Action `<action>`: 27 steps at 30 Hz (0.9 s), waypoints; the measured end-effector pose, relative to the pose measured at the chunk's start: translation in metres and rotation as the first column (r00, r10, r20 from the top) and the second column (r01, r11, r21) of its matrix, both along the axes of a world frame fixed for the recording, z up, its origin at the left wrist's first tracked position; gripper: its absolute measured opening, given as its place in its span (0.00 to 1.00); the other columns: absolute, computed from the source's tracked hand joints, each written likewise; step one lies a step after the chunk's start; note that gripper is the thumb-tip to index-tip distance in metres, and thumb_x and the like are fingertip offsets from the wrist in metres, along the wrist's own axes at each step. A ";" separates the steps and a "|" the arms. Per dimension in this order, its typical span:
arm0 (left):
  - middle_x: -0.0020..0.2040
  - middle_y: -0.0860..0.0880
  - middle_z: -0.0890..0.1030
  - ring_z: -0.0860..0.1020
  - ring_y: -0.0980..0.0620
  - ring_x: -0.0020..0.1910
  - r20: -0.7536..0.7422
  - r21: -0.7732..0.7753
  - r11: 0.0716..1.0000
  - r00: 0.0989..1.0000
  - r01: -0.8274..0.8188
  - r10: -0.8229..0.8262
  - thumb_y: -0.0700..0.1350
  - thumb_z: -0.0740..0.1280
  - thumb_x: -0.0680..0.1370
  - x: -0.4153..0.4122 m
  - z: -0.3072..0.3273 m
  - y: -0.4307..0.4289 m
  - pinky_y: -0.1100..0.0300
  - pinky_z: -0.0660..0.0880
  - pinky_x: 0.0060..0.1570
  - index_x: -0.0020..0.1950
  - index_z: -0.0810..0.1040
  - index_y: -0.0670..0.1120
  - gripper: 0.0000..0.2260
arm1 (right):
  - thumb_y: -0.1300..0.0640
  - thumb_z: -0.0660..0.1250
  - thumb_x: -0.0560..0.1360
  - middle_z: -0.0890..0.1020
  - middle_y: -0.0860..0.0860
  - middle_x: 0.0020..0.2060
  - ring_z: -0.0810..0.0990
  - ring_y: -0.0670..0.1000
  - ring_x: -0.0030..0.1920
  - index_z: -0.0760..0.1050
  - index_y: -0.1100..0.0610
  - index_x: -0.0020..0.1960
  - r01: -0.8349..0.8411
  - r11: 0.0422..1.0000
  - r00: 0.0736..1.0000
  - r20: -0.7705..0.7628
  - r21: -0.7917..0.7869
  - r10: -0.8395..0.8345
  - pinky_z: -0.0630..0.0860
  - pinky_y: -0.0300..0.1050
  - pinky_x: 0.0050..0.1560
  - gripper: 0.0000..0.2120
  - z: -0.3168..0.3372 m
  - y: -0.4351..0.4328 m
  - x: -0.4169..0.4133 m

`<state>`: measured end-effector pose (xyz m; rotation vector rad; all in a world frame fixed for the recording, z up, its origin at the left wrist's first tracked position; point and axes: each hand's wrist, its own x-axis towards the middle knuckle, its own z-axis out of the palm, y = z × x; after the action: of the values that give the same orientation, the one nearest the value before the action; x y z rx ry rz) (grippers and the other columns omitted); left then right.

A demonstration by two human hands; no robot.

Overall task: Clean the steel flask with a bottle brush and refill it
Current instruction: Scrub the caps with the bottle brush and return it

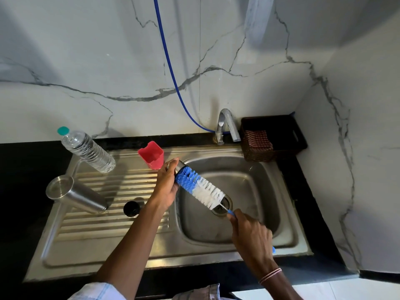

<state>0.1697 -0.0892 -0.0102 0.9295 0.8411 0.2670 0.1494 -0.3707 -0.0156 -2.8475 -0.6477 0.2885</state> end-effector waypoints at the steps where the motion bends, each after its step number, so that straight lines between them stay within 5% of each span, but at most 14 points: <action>1: 0.39 0.47 0.78 0.81 0.51 0.39 0.000 0.000 1.000 1.000 0.000 0.000 0.45 0.69 0.82 -0.001 -0.002 0.000 0.55 0.81 0.42 0.48 0.76 0.46 0.05 | 0.42 0.62 0.82 0.80 0.49 0.30 0.80 0.56 0.29 0.75 0.48 0.48 -0.004 0.994 0.998 -0.057 0.107 0.011 0.70 0.47 0.28 0.11 0.000 0.002 -0.002; 3: 0.42 0.45 0.80 0.82 0.44 0.45 0.013 -0.005 1.000 1.000 0.022 -0.022 0.46 0.70 0.81 -0.002 -0.001 0.001 0.46 0.81 0.53 0.49 0.76 0.46 0.05 | 0.43 0.64 0.82 0.71 0.48 0.24 0.69 0.50 0.23 0.76 0.50 0.44 0.257 0.834 0.853 -0.520 0.487 0.041 0.64 0.44 0.27 0.13 0.001 0.005 0.003; 5: 0.44 0.43 0.84 0.84 0.41 0.47 0.035 -0.021 0.998 0.998 0.057 -0.057 0.47 0.69 0.82 -0.003 0.000 0.002 0.41 0.79 0.58 0.55 0.76 0.44 0.07 | 0.44 0.64 0.82 0.59 0.48 0.27 0.54 0.46 0.23 0.76 0.53 0.41 0.688 0.642 0.312 -0.936 0.340 0.162 0.53 0.37 0.24 0.16 0.015 0.007 0.005; 7: 0.43 0.42 0.85 0.86 0.42 0.46 0.046 -0.023 0.997 0.997 0.069 -0.068 0.47 0.68 0.82 -0.002 0.002 0.003 0.42 0.81 0.56 0.59 0.76 0.44 0.09 | 0.45 0.64 0.82 0.57 0.49 0.30 0.51 0.45 0.25 0.77 0.55 0.43 0.750 0.617 0.144 -0.970 0.236 0.196 0.51 0.34 0.23 0.16 0.018 0.009 0.006; 8: 0.44 0.43 0.86 0.86 0.42 0.46 0.044 -0.017 0.998 0.997 0.064 -0.063 0.47 0.68 0.82 -0.002 0.004 0.003 0.43 0.82 0.55 0.58 0.76 0.44 0.09 | 0.45 0.65 0.82 0.59 0.50 0.29 0.53 0.46 0.24 0.77 0.55 0.46 0.717 0.634 0.223 -0.957 0.289 0.184 0.53 0.35 0.23 0.14 0.017 0.010 0.003; 10: 0.49 0.42 0.84 0.85 0.39 0.51 0.036 0.001 0.999 0.998 0.043 -0.043 0.48 0.69 0.82 0.000 0.004 0.003 0.42 0.82 0.56 0.56 0.76 0.46 0.08 | 0.46 0.65 0.82 0.72 0.52 0.30 0.68 0.53 0.23 0.76 0.52 0.54 0.347 0.843 0.709 -0.703 0.411 0.051 0.64 0.41 0.25 0.10 0.014 0.008 -0.002; 12: 0.52 0.40 0.81 0.83 0.36 0.55 0.023 0.018 0.999 0.999 0.028 -0.028 0.49 0.71 0.81 0.001 0.004 0.001 0.40 0.80 0.59 0.53 0.76 0.48 0.07 | 0.45 0.60 0.83 0.83 0.52 0.38 0.82 0.59 0.36 0.73 0.45 0.60 -0.042 0.993 0.978 -0.199 0.111 0.064 0.74 0.49 0.33 0.09 0.001 0.002 -0.007; 14: 0.51 0.40 0.81 0.83 0.37 0.53 0.028 0.010 1.000 0.999 0.022 -0.022 0.49 0.71 0.81 0.000 0.003 0.000 0.42 0.80 0.58 0.52 0.75 0.49 0.07 | 0.47 0.61 0.83 0.84 0.50 0.38 0.82 0.58 0.37 0.74 0.43 0.59 -0.026 0.988 0.994 -0.100 0.152 0.041 0.74 0.49 0.35 0.07 0.002 0.005 -0.010; 16: 0.51 0.39 0.81 0.83 0.38 0.51 0.037 0.005 0.999 0.999 0.039 -0.039 0.49 0.71 0.81 -0.001 0.002 0.001 0.41 0.80 0.58 0.52 0.76 0.48 0.06 | 0.54 0.63 0.83 0.76 0.46 0.28 0.72 0.50 0.27 0.76 0.47 0.51 0.129 0.859 0.910 -0.402 0.495 0.095 0.67 0.43 0.30 0.05 0.003 0.009 -0.011; 18: 0.49 0.40 0.83 0.83 0.38 0.51 0.044 -0.015 0.999 0.998 0.052 -0.052 0.49 0.70 0.81 -0.002 0.002 0.003 0.39 0.78 0.61 0.53 0.77 0.48 0.06 | 0.56 0.61 0.85 0.63 0.46 0.26 0.57 0.47 0.25 0.77 0.52 0.47 0.576 0.651 0.494 -0.845 0.495 0.207 0.57 0.37 0.23 0.10 0.012 0.011 -0.012; 20: 0.46 0.42 0.83 0.82 0.37 0.53 0.045 -0.016 0.999 0.998 0.044 -0.043 0.49 0.71 0.81 -0.003 0.002 0.004 0.36 0.77 0.63 0.52 0.79 0.47 0.06 | 0.53 0.60 0.86 0.57 0.49 0.29 0.51 0.45 0.25 0.78 0.57 0.50 0.762 0.570 0.163 -0.943 0.308 0.291 0.53 0.33 0.21 0.12 0.023 0.010 -0.011; 22: 0.45 0.43 0.82 0.81 0.35 0.56 0.048 -0.023 0.999 0.999 0.023 -0.022 0.49 0.71 0.80 -0.002 0.002 0.004 0.35 0.76 0.64 0.50 0.79 0.47 0.06 | 0.51 0.62 0.85 0.62 0.52 0.28 0.56 0.47 0.23 0.79 0.58 0.52 0.683 0.620 0.298 -0.922 0.387 0.247 0.56 0.35 0.21 0.12 0.018 0.008 -0.012; 25: 0.40 0.46 0.79 0.80 0.40 0.48 0.022 -0.010 1.000 1.000 0.011 -0.011 0.48 0.71 0.81 -0.002 0.004 -0.001 0.45 0.79 0.54 0.44 0.77 0.48 0.08 | 0.47 0.67 0.80 0.81 0.54 0.32 0.77 0.57 0.27 0.77 0.48 0.57 -0.024 0.956 0.952 -0.286 0.293 0.111 0.70 0.48 0.27 0.09 0.002 0.001 -0.015; 27: 0.37 0.49 0.78 0.79 0.48 0.40 0.008 -0.005 1.000 1.000 0.005 -0.005 0.47 0.69 0.82 -0.002 0.003 -0.005 0.53 0.79 0.44 0.44 0.75 0.47 0.09 | 0.50 0.69 0.78 0.83 0.52 0.33 0.80 0.59 0.31 0.77 0.47 0.57 -0.092 0.988 0.996 0.002 0.122 0.093 0.70 0.49 0.26 0.08 -0.004 0.002 -0.014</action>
<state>0.1677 -0.0941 -0.0068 0.9249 0.8314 0.2644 0.1356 -0.3687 -0.0193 -2.7050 -0.7708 0.2589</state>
